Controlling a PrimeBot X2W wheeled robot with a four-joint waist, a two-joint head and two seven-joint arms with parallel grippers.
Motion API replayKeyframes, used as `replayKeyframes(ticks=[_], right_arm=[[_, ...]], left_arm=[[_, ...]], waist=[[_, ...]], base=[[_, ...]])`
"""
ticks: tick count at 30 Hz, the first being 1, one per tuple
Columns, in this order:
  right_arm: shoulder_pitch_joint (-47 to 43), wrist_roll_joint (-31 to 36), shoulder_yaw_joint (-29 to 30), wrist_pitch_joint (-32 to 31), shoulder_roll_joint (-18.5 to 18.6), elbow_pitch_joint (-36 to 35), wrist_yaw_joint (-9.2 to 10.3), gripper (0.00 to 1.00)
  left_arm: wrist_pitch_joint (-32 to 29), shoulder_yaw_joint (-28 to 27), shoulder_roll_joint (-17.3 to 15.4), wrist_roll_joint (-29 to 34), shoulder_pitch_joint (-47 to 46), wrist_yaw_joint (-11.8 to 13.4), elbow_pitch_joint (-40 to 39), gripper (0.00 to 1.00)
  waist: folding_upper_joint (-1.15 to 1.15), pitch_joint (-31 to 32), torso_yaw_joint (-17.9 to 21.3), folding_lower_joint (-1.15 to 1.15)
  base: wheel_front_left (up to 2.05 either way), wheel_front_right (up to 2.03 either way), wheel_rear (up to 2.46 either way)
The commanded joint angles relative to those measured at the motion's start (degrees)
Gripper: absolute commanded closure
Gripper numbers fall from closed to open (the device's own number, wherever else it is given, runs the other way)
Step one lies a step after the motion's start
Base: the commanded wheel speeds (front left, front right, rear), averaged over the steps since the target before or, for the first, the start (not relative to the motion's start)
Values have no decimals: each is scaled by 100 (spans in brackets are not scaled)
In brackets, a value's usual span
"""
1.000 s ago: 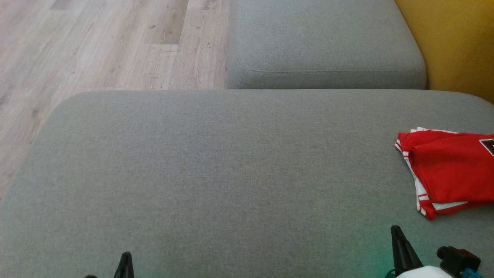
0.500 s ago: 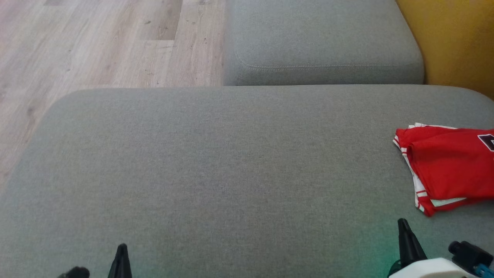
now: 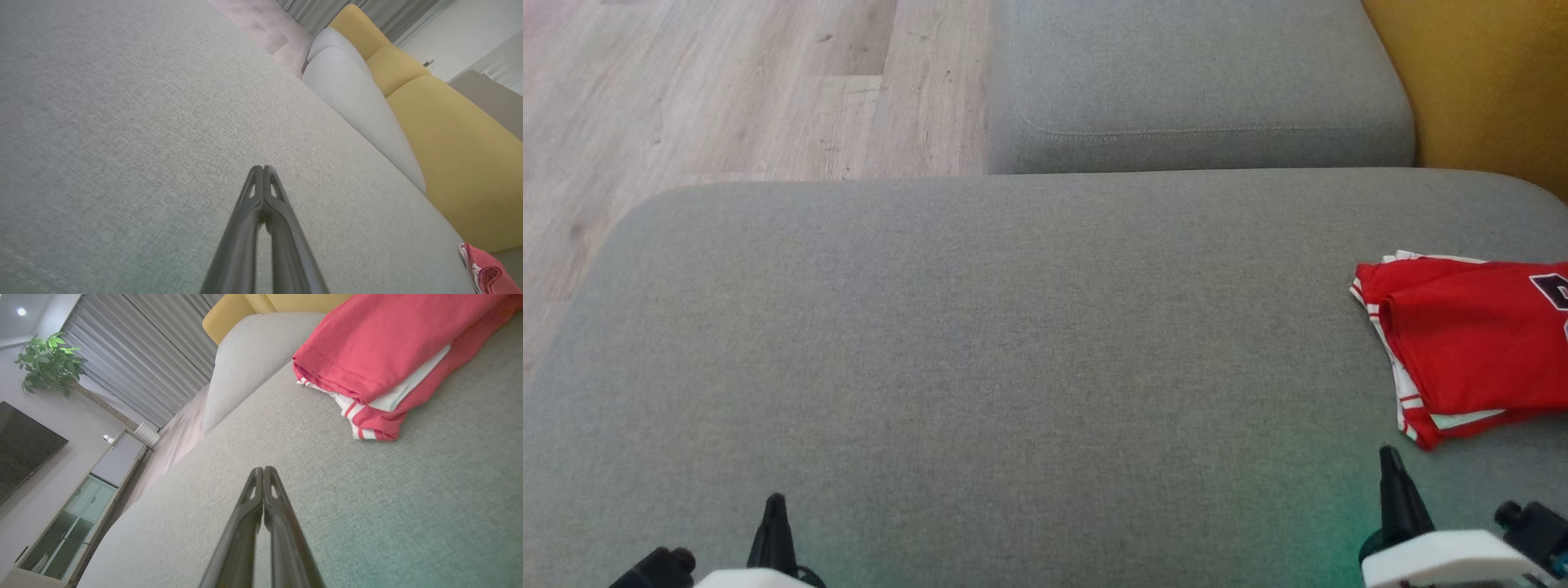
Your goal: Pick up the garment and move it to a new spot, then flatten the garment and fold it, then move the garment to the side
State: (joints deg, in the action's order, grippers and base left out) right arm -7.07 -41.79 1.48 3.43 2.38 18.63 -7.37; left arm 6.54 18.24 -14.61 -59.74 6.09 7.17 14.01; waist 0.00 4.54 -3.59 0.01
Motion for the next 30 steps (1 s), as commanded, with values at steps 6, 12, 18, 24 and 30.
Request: replayKeyframes(ticks=[6, 12, 18, 24, 30], right_arm=[[455, -501, 39, -108, 24, -231, -5, 100], [528, -883, 79, -183, 26, -250, -6, 100], [601, -1264, 118, -257, 28, -269, -6, 100], [675, -1646, 157, -332, 31, -289, -7, 100], [736, -1965, 190, -394, 32, -305, -7, 100]], left_arm=[[-119, -373, 85, -323, -396, -166, -143, 100], [-215, -545, 173, -573, -465, -275, -131, 100], [-312, -718, 261, -822, -535, -385, -119, 100], [-409, -892, 350, -1070, -605, -494, -107, 100], [-489, -1037, 424, -1277, -663, -585, -96, 100]], waist=[[0, -40, 31, 0], [0, -77, 58, 0], [0, -113, 86, 0], [0, -149, 113, 0], [0, -179, 136, 0]], base=[[0, 0, 0], [0, 0, 0], [0, 0, 0], [0, 0, 0], [0, 0, 0]])
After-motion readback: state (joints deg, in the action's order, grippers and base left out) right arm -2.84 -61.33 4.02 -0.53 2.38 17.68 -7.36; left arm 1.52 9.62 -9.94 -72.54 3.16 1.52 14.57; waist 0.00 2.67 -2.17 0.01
